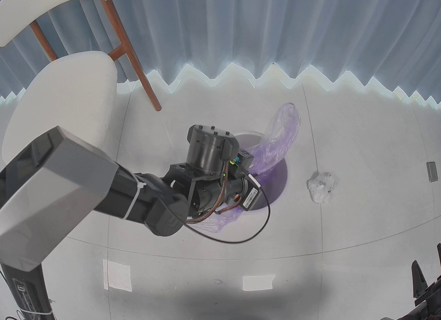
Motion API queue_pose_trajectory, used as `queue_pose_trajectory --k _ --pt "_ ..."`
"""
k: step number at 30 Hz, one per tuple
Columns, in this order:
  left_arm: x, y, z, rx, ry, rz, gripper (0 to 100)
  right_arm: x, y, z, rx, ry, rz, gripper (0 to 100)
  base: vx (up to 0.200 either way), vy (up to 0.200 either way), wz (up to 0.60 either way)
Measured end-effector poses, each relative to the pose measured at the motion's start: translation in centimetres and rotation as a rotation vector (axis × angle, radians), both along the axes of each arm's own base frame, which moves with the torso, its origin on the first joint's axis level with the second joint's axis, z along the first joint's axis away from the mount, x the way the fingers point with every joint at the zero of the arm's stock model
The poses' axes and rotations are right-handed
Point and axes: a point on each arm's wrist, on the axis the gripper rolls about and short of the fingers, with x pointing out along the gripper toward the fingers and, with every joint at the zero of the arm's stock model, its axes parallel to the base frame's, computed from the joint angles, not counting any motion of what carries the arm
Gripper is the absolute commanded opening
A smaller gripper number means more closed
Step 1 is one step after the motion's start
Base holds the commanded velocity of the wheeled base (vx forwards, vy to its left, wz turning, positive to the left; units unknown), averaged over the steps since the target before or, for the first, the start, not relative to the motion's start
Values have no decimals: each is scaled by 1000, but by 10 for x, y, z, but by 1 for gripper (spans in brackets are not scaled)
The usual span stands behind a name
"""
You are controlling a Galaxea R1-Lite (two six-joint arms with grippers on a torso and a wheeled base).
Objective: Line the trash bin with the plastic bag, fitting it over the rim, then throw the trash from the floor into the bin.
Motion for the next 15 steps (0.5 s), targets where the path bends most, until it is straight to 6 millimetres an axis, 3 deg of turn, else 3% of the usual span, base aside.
queue_pose_trajectory --k 3,8,15 --pt "-14 4 1 31 2 -10 0 0 0 4 15 -27 11 100 0 0 0" --pt "-26 6 7 38 -16 -5 0 3 0 33 60 -100 58 100 0 0 0" --pt "-33 3 12 31 -46 3 0 32 2 76 224 20 168 100 0 0 0"
